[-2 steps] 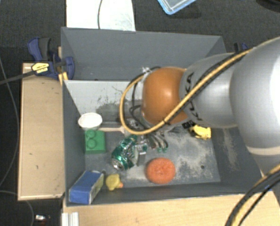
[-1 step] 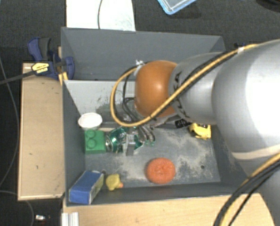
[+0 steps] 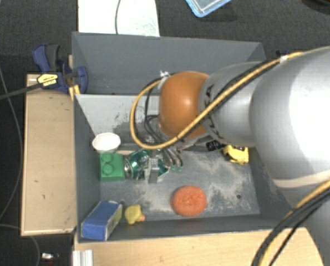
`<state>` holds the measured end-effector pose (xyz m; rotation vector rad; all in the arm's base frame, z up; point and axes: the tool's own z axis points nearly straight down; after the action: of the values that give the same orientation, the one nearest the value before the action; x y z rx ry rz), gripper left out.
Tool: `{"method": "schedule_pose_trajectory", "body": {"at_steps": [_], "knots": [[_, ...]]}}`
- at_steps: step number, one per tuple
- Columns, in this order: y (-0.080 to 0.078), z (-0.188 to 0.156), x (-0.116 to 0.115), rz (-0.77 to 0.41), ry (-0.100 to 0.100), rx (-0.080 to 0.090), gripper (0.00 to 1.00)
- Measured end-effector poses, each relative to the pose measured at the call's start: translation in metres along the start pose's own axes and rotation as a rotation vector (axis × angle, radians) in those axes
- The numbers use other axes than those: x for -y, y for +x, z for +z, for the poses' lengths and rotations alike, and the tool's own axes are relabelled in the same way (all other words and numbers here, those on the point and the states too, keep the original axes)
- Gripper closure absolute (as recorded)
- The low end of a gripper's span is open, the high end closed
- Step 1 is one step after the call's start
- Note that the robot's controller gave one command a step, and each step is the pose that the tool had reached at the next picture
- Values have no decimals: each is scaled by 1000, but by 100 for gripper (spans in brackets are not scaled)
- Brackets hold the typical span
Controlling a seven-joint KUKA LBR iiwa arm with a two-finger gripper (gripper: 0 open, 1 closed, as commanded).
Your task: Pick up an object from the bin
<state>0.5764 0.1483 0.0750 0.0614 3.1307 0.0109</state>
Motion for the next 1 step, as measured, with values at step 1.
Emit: {"method": "schedule_pose_trajectory", "body": {"at_steps": [1], "knots": [[-6, 2, -5, -5, 2, -4, 100]]}}
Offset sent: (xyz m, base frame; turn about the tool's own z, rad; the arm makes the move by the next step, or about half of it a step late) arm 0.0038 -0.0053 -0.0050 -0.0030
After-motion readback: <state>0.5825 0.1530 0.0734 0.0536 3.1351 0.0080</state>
